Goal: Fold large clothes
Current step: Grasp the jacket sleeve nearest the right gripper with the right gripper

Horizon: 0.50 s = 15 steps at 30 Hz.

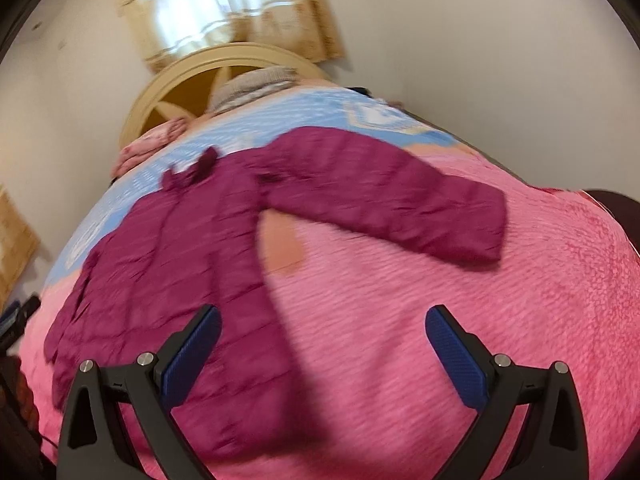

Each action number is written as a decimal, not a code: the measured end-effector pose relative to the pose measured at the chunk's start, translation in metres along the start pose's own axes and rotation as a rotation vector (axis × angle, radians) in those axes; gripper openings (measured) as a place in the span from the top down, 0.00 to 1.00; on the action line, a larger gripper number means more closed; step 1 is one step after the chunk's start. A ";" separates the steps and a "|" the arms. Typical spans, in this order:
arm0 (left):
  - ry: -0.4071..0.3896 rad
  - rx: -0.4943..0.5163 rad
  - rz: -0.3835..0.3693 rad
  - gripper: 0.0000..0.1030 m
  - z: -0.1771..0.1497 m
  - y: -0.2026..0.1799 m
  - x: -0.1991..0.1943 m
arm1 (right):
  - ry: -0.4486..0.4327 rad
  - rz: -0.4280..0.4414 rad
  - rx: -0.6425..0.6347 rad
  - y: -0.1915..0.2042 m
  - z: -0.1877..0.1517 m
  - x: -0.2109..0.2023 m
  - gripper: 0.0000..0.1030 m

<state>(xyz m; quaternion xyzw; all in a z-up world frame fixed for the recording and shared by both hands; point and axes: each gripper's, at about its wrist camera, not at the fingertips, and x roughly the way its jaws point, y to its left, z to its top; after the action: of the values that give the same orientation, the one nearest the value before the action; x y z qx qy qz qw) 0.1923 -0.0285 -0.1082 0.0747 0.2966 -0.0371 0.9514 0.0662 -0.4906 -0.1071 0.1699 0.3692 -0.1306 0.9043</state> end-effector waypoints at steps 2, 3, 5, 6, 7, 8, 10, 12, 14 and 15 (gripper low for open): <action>0.015 0.002 -0.001 0.00 0.002 0.000 0.011 | -0.002 -0.032 0.030 -0.017 0.011 0.007 0.02; 0.018 0.002 0.002 0.00 0.003 0.000 0.016 | -0.002 -0.047 0.050 -0.027 0.017 0.010 0.04; 0.030 0.003 0.007 0.00 0.005 0.001 0.026 | 0.000 -0.064 0.083 -0.044 0.029 0.018 0.06; 0.032 0.001 0.008 0.00 0.006 0.001 0.030 | 0.002 -0.076 0.102 -0.054 0.035 0.023 0.08; 0.038 0.000 0.009 0.00 0.006 0.002 0.034 | 0.004 -0.090 0.119 -0.062 0.041 0.028 0.11; 0.044 -0.002 0.013 0.00 0.007 0.002 0.037 | 0.006 -0.099 0.133 -0.069 0.046 0.032 0.12; 0.054 -0.011 0.015 0.00 0.008 0.004 0.045 | 0.019 -0.116 0.167 -0.084 0.055 0.042 0.17; 0.066 -0.017 0.017 0.00 0.008 0.005 0.053 | 0.043 -0.118 0.194 -0.094 0.060 0.054 0.22; 0.079 -0.020 0.018 0.00 0.006 0.006 0.058 | 0.074 -0.111 0.208 -0.100 0.062 0.065 0.30; 0.081 -0.020 0.017 0.00 0.006 0.007 0.062 | 0.086 -0.107 0.208 -0.100 0.062 0.071 0.35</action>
<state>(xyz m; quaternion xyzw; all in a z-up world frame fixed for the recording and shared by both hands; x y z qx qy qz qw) 0.2475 -0.0245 -0.1374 0.0689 0.3344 -0.0231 0.9396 0.1175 -0.6142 -0.1375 0.2483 0.4006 -0.2090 0.8569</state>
